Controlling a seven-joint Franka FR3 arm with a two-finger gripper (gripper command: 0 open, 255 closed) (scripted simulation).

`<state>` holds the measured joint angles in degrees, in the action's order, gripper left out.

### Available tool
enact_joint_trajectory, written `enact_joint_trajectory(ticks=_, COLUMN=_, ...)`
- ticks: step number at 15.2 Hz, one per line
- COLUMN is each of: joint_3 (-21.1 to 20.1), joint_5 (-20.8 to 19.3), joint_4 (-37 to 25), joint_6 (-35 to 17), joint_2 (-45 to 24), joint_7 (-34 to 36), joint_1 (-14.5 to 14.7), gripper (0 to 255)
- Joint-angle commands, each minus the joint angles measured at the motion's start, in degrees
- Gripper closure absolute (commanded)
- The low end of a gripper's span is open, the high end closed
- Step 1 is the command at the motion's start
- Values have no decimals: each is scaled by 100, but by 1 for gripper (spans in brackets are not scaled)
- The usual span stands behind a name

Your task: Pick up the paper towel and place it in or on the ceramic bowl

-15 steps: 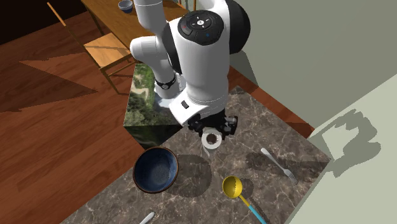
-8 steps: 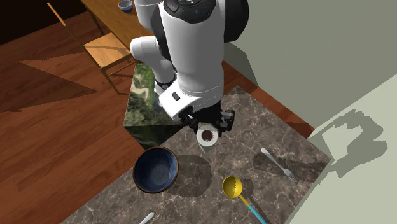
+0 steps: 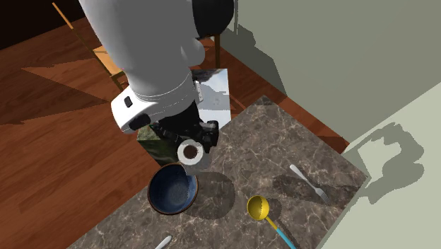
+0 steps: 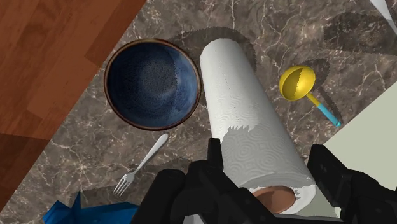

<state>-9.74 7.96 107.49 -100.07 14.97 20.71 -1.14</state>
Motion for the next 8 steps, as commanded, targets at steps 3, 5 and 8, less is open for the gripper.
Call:
enact_joint_trajectory(ticks=3, joint_3=344, joint_5=-41, joint_4=-402, joint_6=367, joint_2=-101, joint_7=-491, joint_1=-194, gripper=255)
enact_joint_trajectory(ticks=5, joint_3=510, joint_5=-60, joint_4=-644, joint_6=546, joint_2=-194, joint_7=-729, joint_1=-292, gripper=255)
enact_joint_trajectory(ticks=8, joint_3=754, joint_5=-81, joint_4=-1066, joint_6=826, joint_2=-381, joint_7=-1084, joint_1=-439, gripper=255)
